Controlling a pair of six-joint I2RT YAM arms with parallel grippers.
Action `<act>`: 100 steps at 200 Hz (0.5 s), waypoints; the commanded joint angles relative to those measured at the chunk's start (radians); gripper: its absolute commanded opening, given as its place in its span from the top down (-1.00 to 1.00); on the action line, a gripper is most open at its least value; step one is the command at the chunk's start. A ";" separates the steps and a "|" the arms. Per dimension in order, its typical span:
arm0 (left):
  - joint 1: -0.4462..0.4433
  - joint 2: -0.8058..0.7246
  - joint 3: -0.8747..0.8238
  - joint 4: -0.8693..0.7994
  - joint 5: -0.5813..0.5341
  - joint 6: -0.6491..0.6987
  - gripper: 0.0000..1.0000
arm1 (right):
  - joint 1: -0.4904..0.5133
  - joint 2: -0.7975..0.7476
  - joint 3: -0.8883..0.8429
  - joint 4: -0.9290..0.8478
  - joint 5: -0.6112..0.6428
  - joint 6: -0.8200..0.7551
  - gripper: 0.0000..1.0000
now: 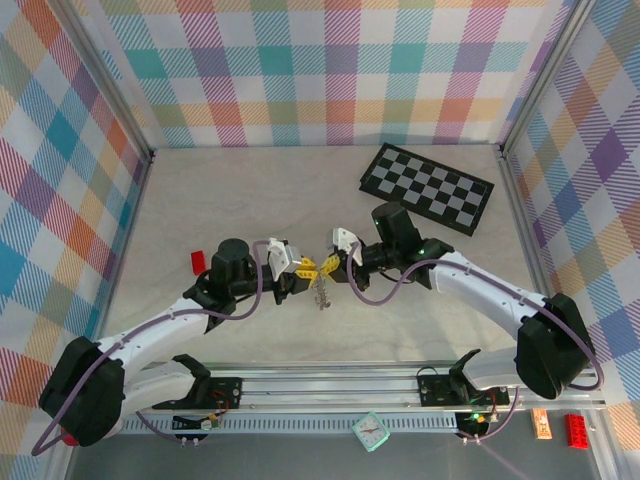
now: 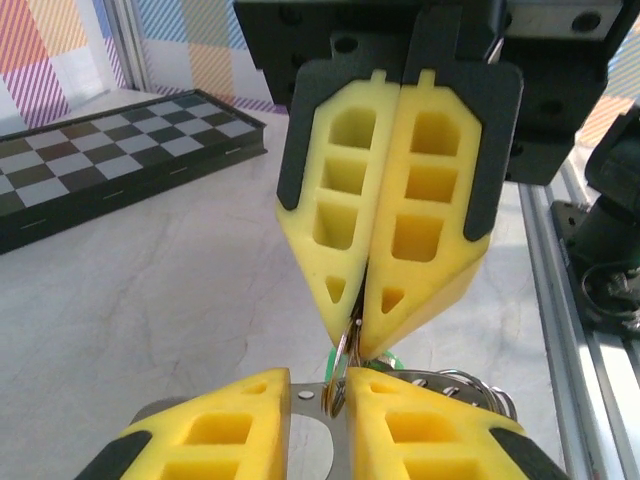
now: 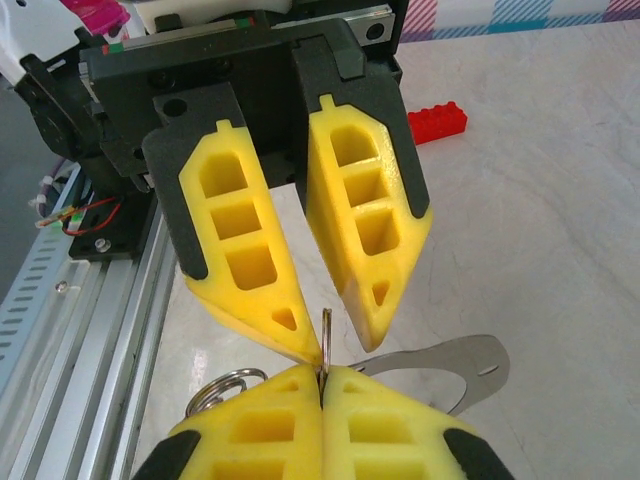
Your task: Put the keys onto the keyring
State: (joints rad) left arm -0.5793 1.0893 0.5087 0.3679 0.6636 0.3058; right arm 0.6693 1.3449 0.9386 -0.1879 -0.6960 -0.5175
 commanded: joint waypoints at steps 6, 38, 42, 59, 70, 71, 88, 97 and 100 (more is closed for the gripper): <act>0.001 -0.015 0.064 -0.145 -0.010 0.099 0.62 | 0.019 0.015 0.075 -0.129 -0.012 -0.116 1.00; 0.001 -0.012 0.105 -0.208 -0.005 0.128 0.68 | 0.049 0.046 0.150 -0.247 0.042 -0.194 1.00; 0.001 -0.011 0.111 -0.220 -0.002 0.135 0.69 | 0.051 0.051 0.158 -0.259 0.053 -0.202 1.00; 0.001 -0.007 0.136 -0.269 0.008 0.159 0.80 | 0.067 0.066 0.192 -0.307 0.082 -0.236 1.00; 0.001 -0.004 0.149 -0.294 0.015 0.176 0.87 | 0.072 0.073 0.211 -0.324 0.090 -0.240 1.00; 0.001 -0.004 0.150 -0.296 0.016 0.176 0.88 | 0.073 0.074 0.213 -0.326 0.091 -0.240 1.00; 0.001 -0.003 0.161 -0.319 0.023 0.188 1.00 | 0.076 0.080 0.233 -0.341 0.096 -0.232 1.00; 0.001 -0.005 0.162 -0.323 0.025 0.190 1.00 | 0.075 0.076 0.233 -0.333 0.094 -0.211 1.00; 0.001 -0.005 0.162 -0.323 0.025 0.189 1.00 | 0.073 0.074 0.231 -0.329 0.092 -0.203 1.00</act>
State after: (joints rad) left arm -0.5793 1.0893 0.6315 0.0795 0.6731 0.4576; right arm 0.7273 1.4193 1.1347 -0.4725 -0.5667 -0.7097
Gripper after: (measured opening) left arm 0.048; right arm 0.048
